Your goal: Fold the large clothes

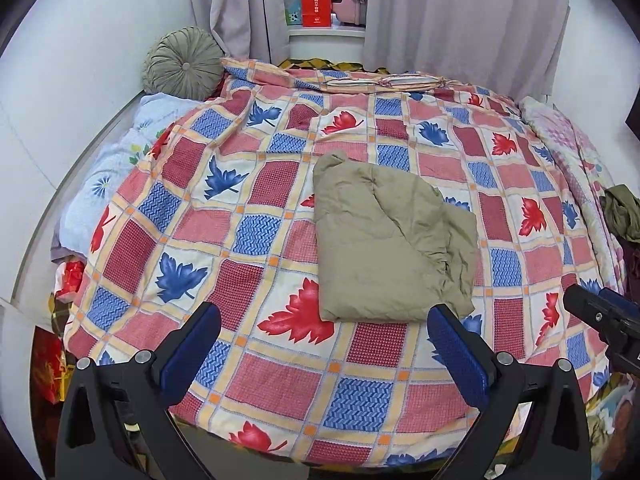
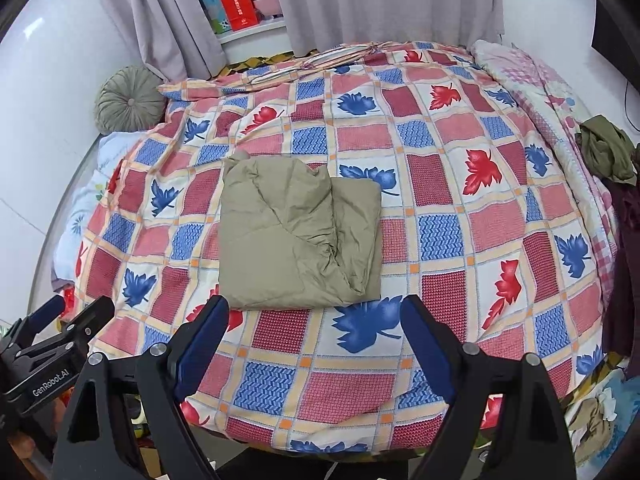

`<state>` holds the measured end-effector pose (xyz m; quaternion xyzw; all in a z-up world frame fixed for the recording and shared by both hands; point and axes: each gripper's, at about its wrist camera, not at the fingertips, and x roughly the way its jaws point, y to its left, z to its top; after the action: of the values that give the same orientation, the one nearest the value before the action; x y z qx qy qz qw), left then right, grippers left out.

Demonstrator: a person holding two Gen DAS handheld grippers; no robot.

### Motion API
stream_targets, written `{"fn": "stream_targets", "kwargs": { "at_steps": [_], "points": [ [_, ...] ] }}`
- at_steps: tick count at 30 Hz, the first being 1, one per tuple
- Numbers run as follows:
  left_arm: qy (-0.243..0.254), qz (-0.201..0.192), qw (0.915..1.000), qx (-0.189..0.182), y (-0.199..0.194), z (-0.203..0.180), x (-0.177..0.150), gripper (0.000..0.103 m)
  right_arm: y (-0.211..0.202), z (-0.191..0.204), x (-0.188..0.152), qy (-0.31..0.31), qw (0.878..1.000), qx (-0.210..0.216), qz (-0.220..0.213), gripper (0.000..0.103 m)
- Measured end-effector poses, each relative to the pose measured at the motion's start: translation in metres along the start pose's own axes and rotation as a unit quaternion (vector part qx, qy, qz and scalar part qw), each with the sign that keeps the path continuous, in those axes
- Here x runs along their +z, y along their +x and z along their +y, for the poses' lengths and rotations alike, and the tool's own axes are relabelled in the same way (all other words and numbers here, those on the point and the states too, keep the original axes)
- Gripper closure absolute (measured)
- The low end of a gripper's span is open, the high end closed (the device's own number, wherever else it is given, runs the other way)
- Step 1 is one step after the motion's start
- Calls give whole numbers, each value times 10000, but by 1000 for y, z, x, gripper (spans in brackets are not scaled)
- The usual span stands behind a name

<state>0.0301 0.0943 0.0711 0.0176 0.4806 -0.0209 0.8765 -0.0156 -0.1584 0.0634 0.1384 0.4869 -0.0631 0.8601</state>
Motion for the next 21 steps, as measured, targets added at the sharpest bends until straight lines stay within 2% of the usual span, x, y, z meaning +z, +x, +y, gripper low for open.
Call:
{"fn": "stream_targets", "kwargs": {
  "at_steps": [21],
  "points": [
    [11,21,10000,-13,2,1,3,0,0,1,0,-3,10000,1,5,14]
  ]
}}
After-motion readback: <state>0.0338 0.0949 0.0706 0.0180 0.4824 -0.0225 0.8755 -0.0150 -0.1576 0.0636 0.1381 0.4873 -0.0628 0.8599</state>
